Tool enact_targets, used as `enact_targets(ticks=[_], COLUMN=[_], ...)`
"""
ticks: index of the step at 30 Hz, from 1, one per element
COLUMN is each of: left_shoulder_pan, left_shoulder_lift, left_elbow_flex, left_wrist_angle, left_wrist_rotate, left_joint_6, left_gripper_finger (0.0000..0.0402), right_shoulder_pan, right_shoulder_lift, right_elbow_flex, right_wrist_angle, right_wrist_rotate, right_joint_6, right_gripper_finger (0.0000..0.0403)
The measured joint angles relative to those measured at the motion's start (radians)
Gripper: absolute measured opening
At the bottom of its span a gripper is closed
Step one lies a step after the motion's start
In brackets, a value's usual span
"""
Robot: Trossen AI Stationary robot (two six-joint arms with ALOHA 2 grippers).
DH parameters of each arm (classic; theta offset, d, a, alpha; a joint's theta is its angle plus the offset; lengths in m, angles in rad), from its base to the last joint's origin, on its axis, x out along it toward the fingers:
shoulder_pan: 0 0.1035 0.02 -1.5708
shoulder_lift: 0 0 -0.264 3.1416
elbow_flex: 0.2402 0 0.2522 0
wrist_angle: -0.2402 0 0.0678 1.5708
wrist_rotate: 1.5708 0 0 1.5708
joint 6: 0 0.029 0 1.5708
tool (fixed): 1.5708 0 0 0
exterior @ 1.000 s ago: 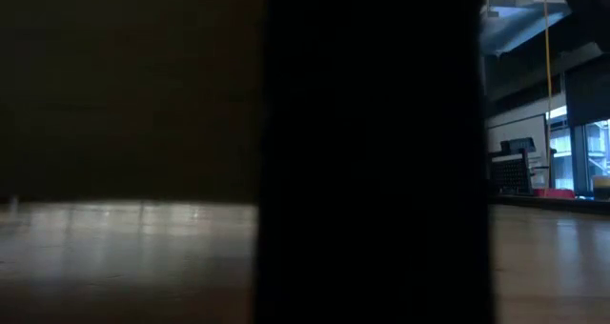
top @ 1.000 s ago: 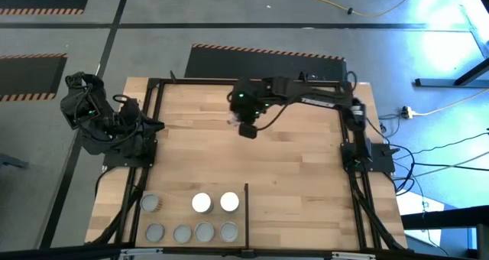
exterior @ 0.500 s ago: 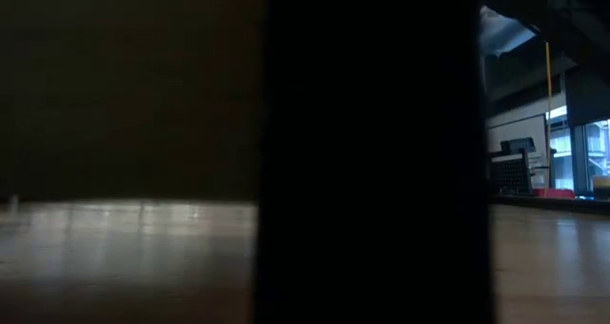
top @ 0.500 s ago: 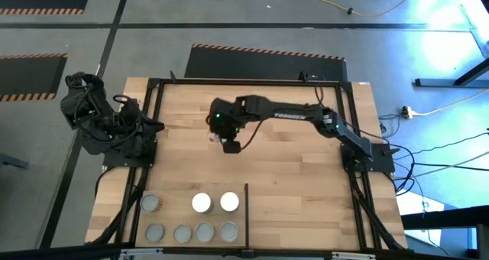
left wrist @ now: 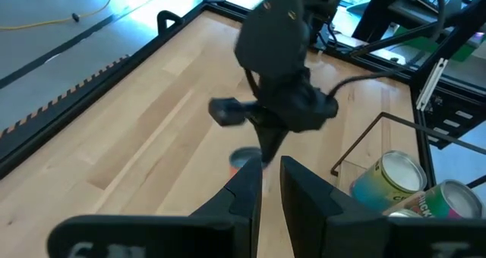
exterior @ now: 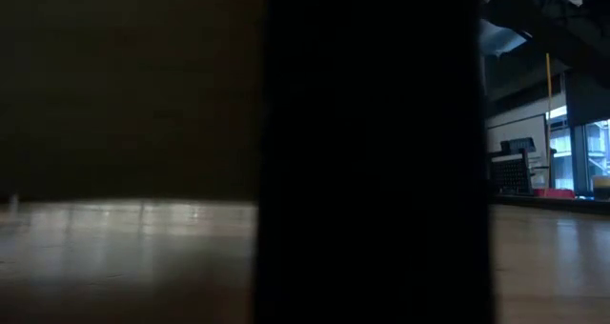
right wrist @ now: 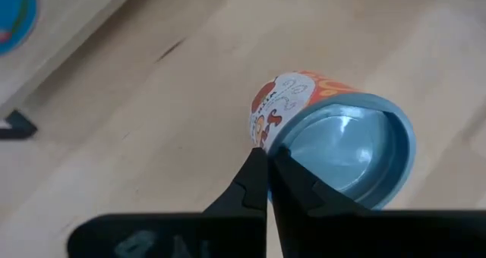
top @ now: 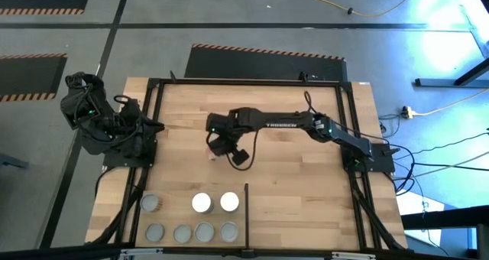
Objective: Pick and place cans onto a shelf
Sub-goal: Put the canned meatballs on the shelf
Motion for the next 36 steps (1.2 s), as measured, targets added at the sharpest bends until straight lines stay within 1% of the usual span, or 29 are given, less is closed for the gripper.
enact_targets(ticks=[7, 10, 12, 15, 22, 29, 31, 36], left_shoulder_pan=[0.0, 0.0, 0.0, 0.0, 0.0, 0.0, 0.0, 0.0], left_shoulder_lift=[0.0, 0.0, 0.0, 0.0, 0.0, 0.0, 0.0, 0.0], left_elbow_flex=[0.0, 0.0, 0.0, 0.0, 0.0, 0.0, 0.0, 0.0], left_wrist_angle=[0.0, 0.001, 0.007, 0.008, 0.008, 0.008, 0.008, 0.008], left_wrist_rotate=[0.027, 0.029, 0.029, 0.029, 0.029, 0.029, 0.029, 0.029], left_joint_6=[-0.001, -0.008, -0.009, -0.009, -0.009, -0.01, -0.011, -0.061], left_gripper_finger=[0.0043, 0.0043, 0.0043, 0.0043, 0.0043, 0.0043, 0.0043, 0.0043], right_shoulder_pan=[0.034, 0.048, 0.054, 0.053, 0.052, 0.052, 0.052, 0.052], right_shoulder_lift=[0.047, 0.061, 0.073, 0.081, 0.084, 0.082, 0.077, 0.043], right_elbow_flex=[0.0, 0.0, -0.001, -0.001, -0.001, -0.001, 0.0, 0.011], right_wrist_angle=[-0.031, -0.03, -0.031, -0.03, -0.024, -0.024, -0.012, 0.02], right_wrist_rotate=[0.011, 0.062, 0.083, 0.081, 0.084, 0.087, 0.111, 0.207], right_joint_6=[-0.163, -0.199, -0.207, -0.211, -0.229, -0.229, -0.226, -0.229], right_gripper_finger=[0.0006, 0.0006, 0.0006, 0.0007, 0.0042, 0.0049, 0.005, 0.005])
